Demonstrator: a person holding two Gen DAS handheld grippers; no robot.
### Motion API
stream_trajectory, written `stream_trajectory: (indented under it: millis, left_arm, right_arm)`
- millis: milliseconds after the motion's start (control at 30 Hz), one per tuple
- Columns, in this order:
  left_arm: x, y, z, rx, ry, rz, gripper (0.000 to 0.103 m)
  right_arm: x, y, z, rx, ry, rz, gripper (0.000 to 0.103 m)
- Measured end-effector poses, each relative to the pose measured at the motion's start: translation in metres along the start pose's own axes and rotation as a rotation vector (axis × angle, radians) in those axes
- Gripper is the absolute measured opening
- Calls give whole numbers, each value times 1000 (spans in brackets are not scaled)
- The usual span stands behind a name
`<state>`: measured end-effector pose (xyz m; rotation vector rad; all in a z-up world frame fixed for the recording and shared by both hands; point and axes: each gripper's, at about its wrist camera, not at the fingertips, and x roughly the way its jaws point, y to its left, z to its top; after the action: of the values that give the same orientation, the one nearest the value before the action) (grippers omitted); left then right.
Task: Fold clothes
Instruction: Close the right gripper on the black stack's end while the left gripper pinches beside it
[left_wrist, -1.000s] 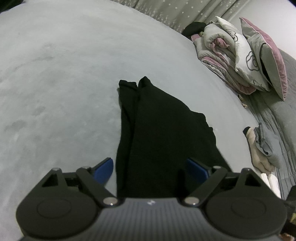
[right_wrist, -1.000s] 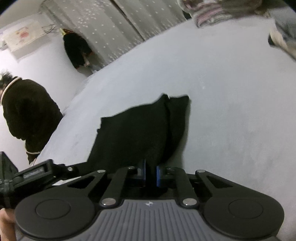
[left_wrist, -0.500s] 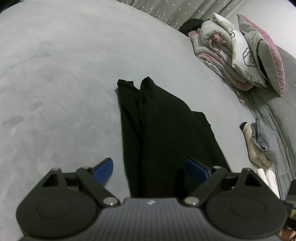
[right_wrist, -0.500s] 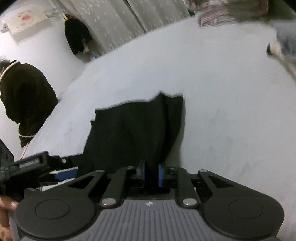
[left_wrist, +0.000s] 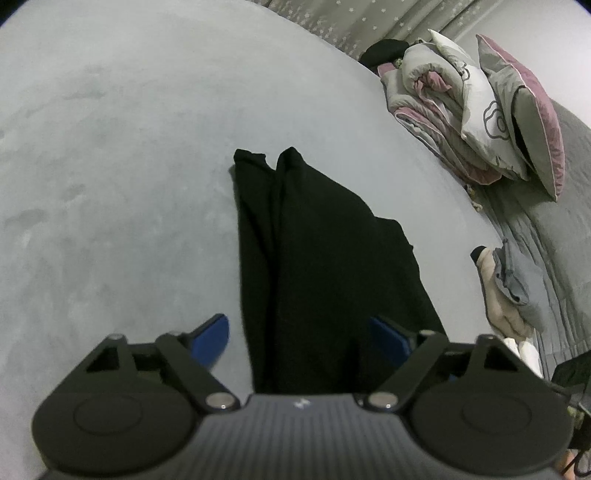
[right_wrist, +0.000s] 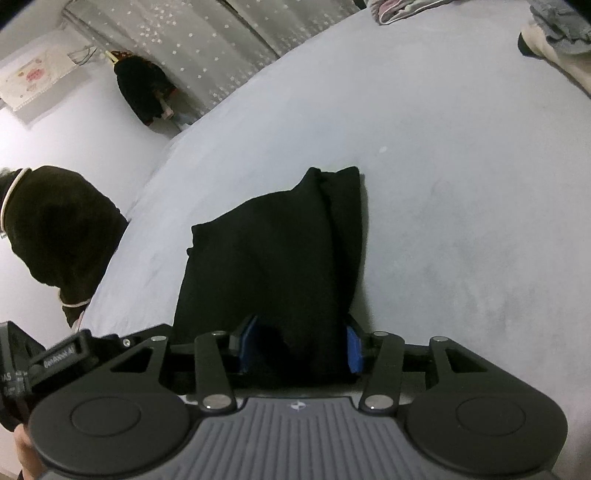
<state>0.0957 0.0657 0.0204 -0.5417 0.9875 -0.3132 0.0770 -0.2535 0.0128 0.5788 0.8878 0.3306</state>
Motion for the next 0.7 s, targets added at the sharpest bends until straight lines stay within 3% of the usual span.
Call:
stream_trajectory:
  millis: [167, 400, 467, 500, 533, 700]
  left_arm:
    - [4, -1, -4, 0, 18, -7, 68]
    - [11, -3, -5, 21, 3, -7, 75]
    - [12, -7, -8, 51, -4, 6, 46]
    - [14, -9, -9, 60, 5, 6, 17]
    - [14, -8, -9, 55, 15, 3, 15]
    - [-15, -11, -5, 14, 39, 2, 13]
  right_arm:
    - [3, -5, 1, 37, -3, 11, 48]
    - [14, -5, -1, 56, -17, 31, 48]
    - [16, -2, -3, 39, -27, 23, 46]
    - [17, 1, -4, 21, -29, 14, 30]
    - [17, 4, -5, 3, -30, 5, 17]
    - [0, 25, -2, -115, -45, 1, 16]
